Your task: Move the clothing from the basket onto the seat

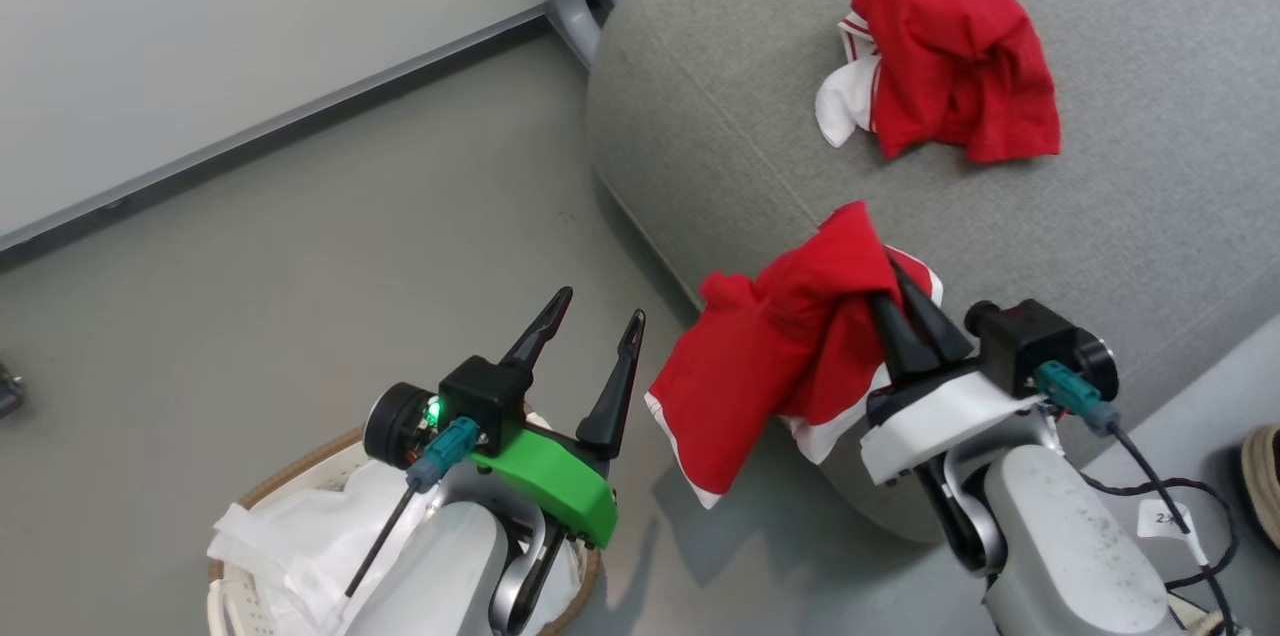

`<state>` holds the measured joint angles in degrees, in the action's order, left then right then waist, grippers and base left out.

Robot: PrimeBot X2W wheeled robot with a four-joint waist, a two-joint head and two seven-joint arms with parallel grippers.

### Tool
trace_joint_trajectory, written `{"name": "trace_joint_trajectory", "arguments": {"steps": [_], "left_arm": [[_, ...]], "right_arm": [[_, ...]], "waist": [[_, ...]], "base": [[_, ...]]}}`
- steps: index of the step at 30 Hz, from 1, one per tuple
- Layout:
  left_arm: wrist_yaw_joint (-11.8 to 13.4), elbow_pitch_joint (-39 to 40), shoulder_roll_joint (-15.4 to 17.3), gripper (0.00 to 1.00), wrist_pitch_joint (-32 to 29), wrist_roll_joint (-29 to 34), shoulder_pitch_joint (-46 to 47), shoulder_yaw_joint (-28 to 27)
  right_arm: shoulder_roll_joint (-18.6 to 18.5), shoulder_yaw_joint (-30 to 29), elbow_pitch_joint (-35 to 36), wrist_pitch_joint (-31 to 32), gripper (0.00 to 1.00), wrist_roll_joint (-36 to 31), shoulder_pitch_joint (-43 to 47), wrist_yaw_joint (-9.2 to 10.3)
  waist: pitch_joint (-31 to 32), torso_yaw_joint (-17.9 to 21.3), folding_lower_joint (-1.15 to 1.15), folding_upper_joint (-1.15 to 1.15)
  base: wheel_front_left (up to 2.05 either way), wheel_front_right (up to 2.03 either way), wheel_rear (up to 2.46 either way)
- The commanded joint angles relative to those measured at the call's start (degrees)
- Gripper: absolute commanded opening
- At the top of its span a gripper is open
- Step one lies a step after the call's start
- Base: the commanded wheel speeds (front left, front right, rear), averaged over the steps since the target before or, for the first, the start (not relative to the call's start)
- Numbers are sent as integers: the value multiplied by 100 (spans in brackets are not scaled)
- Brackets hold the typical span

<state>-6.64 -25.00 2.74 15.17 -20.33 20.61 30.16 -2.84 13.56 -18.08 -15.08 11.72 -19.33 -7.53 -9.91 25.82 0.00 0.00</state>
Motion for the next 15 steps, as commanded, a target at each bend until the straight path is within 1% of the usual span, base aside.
{"name": "trace_joint_trajectory", "arguments": {"steps": [1, 8, 12, 15], "left_arm": [[-33, -49, 32, 100, -4, 92, 98, 52], [-78, -202, 35, 100, -4, 159, 277, 244], [-87, -287, 35, 100, -4, 177, 331, 280], [-87, -365, 66, 100, -4, 202, 363, 288]], "right_arm": [[-23, -144, 72, -12, 0, 49, 7, 7], [-18, -633, 265, -12, 0, -5, -81, 7], [-18, -808, 326, -12, 0, -207, -399, 7], [-161, -1048, 413, -12, 0, -308, -837, 7]], "waist": [[-242, 403, 0, 0], [-442, 458, 0, 0], [-589, 468, 0, 0], [-724, 473, 0, 0]], "base": [[0, 0, 0], [0, 0, 0], [0, 0, 0], [0, 0, 0]]}}
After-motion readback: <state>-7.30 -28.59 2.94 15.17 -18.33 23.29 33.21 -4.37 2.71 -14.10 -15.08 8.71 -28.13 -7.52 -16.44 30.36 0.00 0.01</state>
